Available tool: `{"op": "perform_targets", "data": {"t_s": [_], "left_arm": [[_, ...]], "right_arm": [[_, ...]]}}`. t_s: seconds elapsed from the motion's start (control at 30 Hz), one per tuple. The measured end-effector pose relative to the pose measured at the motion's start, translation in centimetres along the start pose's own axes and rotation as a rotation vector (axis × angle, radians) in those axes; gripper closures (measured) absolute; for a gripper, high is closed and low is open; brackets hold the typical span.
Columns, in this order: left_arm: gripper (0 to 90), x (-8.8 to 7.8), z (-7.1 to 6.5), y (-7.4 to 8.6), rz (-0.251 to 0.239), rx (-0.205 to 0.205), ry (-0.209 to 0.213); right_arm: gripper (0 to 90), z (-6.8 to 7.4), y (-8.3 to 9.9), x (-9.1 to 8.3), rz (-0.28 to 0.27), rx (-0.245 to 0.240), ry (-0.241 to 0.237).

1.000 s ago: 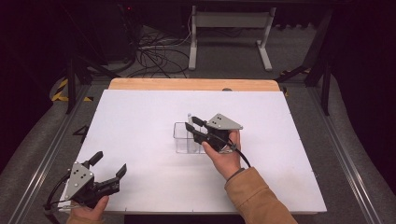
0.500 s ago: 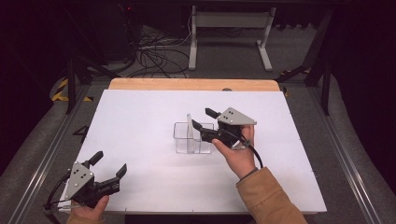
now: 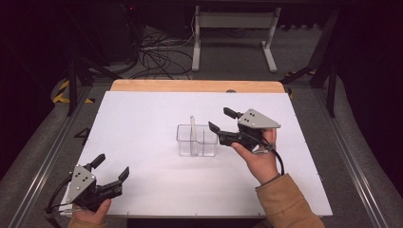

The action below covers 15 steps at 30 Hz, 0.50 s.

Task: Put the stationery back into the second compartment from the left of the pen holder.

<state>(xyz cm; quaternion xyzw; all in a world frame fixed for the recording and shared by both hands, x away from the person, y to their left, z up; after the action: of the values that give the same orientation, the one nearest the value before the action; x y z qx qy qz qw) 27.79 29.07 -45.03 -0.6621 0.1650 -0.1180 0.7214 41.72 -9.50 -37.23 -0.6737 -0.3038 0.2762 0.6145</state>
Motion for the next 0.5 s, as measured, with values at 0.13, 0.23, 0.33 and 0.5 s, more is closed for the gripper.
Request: {"op": "perform_targets", "data": {"t_s": [0.13, 0.23, 0.33, 0.5], "left_arm": [[12.6, 0.1, -0.1, 0.0, 0.0, 0.002, 0.003], [12.6, 0.1, -0.1, 0.0, 0.0, 0.004, 0.004], [12.6, 0.1, -0.2, 0.0, 0.002, 0.005, 0.005], [12.6, 0.1, -0.2, 0.0, 0.002, 0.008, 0.004]], "right_arm": [[27.9, -0.7, 0.0, -1.8, -0.004, -0.007, -0.002], [27.7, -1.0, 0.2, -2.9, 0.002, -0.018, -0.01], [26.9, -1.3, 0.5, -4.0, 0.011, -0.027, -0.025], [27.3, -1.7, 1.8, -5.7, 0.065, -0.055, -0.02]]}}
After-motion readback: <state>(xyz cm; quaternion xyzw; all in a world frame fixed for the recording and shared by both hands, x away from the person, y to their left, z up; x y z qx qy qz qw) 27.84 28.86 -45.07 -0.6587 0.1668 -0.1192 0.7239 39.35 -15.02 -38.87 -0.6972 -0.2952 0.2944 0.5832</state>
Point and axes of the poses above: each handheld gripper's, and its own axes: x roughly forward along the jaws, y roughly out of its underside, z roughly to its left, the point moved 3 cm from there along x, roughly forward along the jaws, and after that the axes turned 9 degrees about -z, right-handed, at the moved point
